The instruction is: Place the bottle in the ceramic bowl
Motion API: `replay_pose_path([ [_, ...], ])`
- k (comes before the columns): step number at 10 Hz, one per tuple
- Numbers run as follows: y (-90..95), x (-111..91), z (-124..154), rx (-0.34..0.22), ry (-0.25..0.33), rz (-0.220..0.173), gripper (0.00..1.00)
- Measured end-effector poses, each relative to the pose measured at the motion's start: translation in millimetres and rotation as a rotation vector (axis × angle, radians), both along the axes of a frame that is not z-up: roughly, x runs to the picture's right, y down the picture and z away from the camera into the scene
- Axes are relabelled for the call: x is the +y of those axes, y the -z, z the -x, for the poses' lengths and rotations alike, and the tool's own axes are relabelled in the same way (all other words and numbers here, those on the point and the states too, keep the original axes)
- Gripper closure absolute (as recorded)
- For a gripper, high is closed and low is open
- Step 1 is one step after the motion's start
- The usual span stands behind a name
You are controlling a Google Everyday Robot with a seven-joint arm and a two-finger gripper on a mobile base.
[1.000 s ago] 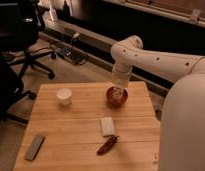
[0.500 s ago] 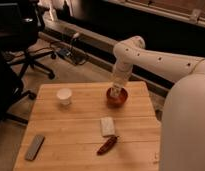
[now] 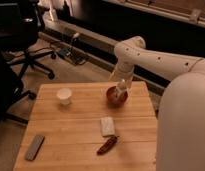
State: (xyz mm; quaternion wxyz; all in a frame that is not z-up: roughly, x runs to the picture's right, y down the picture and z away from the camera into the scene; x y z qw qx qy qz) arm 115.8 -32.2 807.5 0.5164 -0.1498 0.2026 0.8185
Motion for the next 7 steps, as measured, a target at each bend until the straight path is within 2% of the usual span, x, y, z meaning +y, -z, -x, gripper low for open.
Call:
replay_pose_path([
  [3,-1.3,-5.5,1.8,-0.003,-0.027,-0.015,0.20],
  [7,-1.7,-5.3,3.2,-0.005,-0.027,-0.014,0.20],
])
